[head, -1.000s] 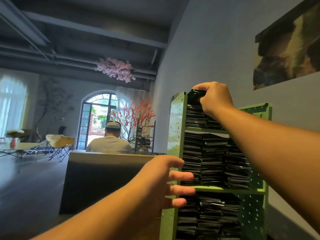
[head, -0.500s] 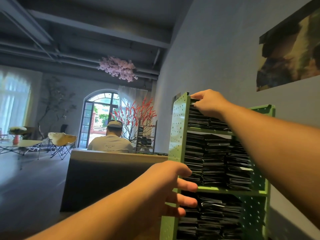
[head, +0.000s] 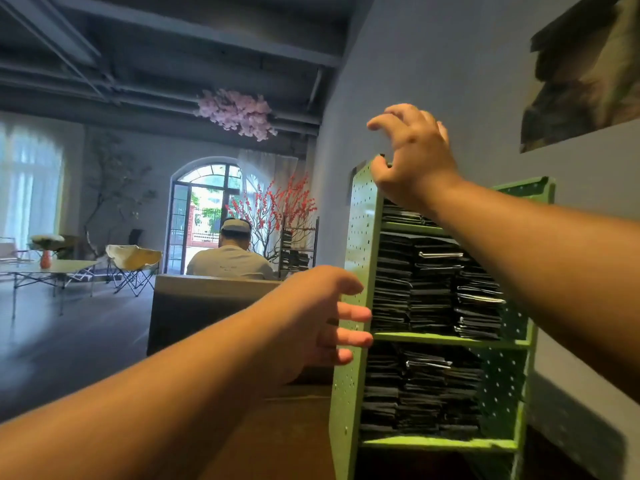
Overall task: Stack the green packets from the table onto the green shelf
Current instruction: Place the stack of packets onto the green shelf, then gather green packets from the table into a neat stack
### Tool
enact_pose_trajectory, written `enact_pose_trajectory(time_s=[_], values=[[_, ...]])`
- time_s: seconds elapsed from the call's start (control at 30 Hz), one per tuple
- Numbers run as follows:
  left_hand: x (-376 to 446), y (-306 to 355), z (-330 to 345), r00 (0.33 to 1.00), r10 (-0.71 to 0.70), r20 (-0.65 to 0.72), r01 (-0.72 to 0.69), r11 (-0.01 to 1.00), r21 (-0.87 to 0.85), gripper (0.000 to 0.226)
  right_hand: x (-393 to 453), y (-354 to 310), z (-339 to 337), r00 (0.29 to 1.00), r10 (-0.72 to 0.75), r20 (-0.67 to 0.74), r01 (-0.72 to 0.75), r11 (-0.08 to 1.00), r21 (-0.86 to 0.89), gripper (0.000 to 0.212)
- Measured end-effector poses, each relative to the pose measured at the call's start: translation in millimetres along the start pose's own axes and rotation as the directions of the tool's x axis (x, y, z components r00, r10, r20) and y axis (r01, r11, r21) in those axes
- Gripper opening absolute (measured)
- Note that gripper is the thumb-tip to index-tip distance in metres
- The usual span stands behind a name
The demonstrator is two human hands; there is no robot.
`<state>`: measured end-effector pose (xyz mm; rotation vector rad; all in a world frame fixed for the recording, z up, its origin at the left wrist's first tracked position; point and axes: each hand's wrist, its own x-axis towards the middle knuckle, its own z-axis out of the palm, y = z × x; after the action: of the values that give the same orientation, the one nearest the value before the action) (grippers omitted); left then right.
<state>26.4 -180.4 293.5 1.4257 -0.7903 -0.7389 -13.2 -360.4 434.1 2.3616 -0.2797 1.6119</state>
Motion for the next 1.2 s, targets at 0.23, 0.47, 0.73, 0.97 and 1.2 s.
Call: enact_pose_trajectory(time_s=[0.23,0.47,0.73,0.97,1.2], values=[[-36.6,-18.1,-33.4,0.992,-0.024,-0.124,0.030,0.998,0.048,0.014,-60.7,-79.8,25.6,0.884,-0.364,0.293,0.379,0.925,0.006,0.047],[-63.0,-83.8,-101.6,0.932,-0.097,-0.349,0.179,0.961,0.211,0.038,-155.1,-174.7,77.7,0.582,-0.404,0.706,0.304,0.913,0.272,0.050],[-126.9,-166.4,-193.8,0.851,0.092,-0.517,0.333,0.666,0.667,0.018,-253.0,-294.4,123.4,0.373,-0.402,0.836,0.022,0.905,0.425,0.047],[-181.8,-237.1,-277.9,0.736,-0.080,-0.672,0.645,0.385,0.661,0.032,-335.3,-381.7,155.3,0.294,-0.282,0.913,-0.349,0.858,0.377,0.075],[-206.0,-282.4,-284.6,0.728,0.011,-0.686,0.609,0.451,0.653,0.028,-359.4,-416.5,161.8,0.262,-0.135,0.956,-0.448,0.860,0.244,0.101]])
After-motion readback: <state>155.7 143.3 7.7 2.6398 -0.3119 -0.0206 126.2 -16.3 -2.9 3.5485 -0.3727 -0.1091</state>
